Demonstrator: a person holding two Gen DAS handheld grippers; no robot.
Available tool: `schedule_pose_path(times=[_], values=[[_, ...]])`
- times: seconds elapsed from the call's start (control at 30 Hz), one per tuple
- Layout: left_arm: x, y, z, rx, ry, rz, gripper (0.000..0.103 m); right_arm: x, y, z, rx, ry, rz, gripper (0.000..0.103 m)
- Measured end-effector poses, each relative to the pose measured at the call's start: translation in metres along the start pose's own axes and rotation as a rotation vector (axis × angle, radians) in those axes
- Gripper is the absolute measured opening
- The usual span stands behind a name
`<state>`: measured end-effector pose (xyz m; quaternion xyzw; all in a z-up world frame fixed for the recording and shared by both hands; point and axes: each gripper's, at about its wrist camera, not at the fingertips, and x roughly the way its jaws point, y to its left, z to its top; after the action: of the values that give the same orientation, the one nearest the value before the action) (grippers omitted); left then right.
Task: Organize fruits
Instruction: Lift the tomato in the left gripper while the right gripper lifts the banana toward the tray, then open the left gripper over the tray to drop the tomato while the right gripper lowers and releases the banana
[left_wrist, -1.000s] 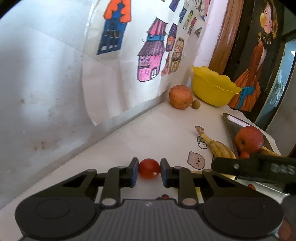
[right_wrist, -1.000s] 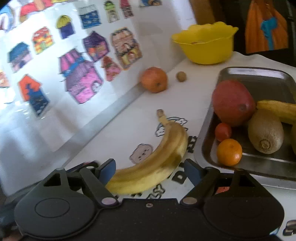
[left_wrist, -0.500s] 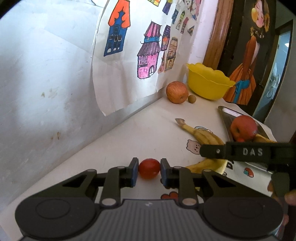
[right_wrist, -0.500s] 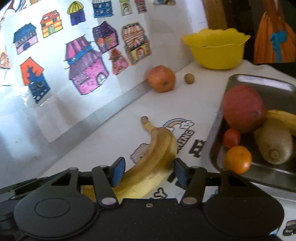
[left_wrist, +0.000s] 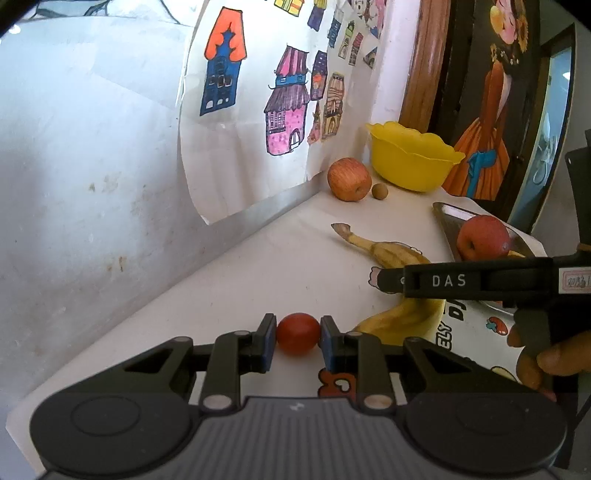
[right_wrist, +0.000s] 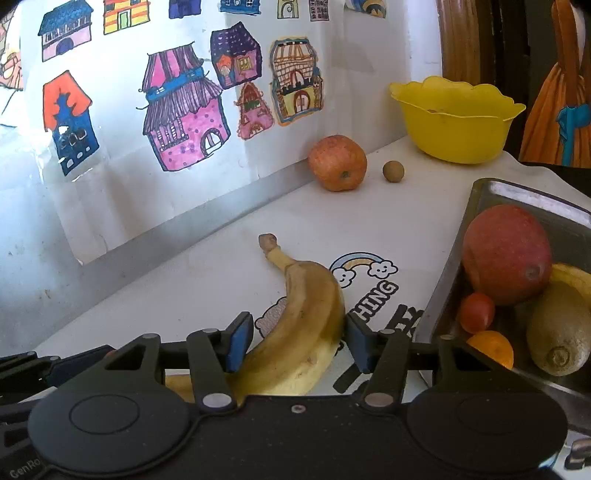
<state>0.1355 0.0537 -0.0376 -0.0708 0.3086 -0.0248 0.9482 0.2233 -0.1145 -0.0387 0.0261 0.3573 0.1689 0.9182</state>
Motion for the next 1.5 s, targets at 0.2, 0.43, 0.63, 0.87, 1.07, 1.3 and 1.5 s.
schedule_pose_path(times=[0.2,0.43,0.63,0.87,1.07,1.3,1.5], values=[[-0.001,0.000,0.002,-0.009,0.004,-0.001,0.027,-0.006,-0.005,-0.003,0.031,-0.010,0.032,0.045],[-0.004,0.000,0.002,-0.019,-0.009,-0.003,0.027,-0.020,-0.013,-0.012,0.056,-0.025,0.066,0.039],[-0.009,-0.008,0.005,-0.011,-0.030,-0.010,0.027,-0.040,-0.022,-0.020,0.067,-0.074,0.060,0.037],[-0.014,-0.027,0.009,0.001,-0.047,-0.027,0.027,-0.060,-0.036,-0.027,0.092,-0.119,0.061,0.037],[-0.016,-0.047,0.018,0.009,-0.075,-0.046,0.027,-0.084,-0.054,-0.033,0.139,-0.202,0.077,0.037],[-0.017,-0.075,0.031,0.027,-0.106,-0.075,0.027,-0.115,-0.084,-0.038,0.220,-0.298,0.072,0.036],[-0.008,-0.108,0.048,0.052,-0.132,-0.120,0.027,-0.139,-0.120,-0.032,0.275,-0.372,0.045,0.036]])
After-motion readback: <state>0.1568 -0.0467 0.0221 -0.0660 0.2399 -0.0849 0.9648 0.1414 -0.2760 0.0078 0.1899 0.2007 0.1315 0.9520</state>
